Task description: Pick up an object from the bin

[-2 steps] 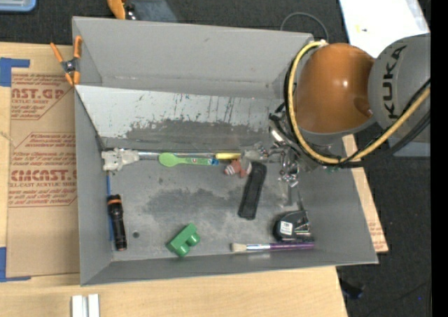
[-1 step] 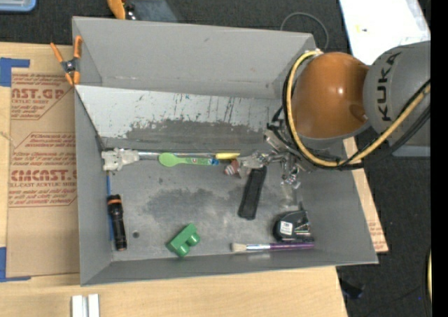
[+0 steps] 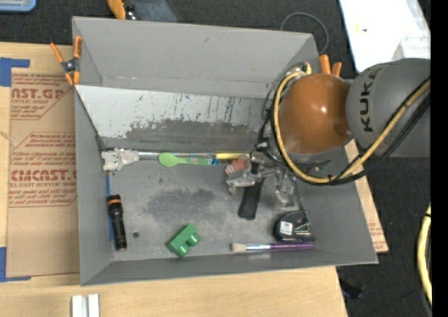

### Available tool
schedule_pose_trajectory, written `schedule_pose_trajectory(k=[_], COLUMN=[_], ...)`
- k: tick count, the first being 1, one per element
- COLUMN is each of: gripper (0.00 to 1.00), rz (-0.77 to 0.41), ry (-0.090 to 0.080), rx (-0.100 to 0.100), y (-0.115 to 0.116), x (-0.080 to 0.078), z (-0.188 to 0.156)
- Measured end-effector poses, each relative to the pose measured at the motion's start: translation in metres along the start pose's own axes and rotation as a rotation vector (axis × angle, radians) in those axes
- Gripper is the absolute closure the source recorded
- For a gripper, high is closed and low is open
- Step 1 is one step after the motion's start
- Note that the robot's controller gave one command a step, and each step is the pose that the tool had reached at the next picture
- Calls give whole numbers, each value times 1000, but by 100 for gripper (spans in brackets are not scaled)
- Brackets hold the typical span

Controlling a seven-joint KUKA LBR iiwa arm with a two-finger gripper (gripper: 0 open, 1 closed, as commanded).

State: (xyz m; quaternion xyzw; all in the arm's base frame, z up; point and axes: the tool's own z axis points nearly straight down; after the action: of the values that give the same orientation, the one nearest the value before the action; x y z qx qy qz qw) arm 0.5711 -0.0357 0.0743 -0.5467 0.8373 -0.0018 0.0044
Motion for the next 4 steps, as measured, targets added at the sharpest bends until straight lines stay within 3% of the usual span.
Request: schedule_pose_trajectory(k=[1,3,4], gripper=[100,100,100], rz=[-109,-108,-107], ry=[-2,-3,-3], rx=[1,-1,-4], y=[1,2,3], x=[-1,-2,-2], z=[4,-8,-40])
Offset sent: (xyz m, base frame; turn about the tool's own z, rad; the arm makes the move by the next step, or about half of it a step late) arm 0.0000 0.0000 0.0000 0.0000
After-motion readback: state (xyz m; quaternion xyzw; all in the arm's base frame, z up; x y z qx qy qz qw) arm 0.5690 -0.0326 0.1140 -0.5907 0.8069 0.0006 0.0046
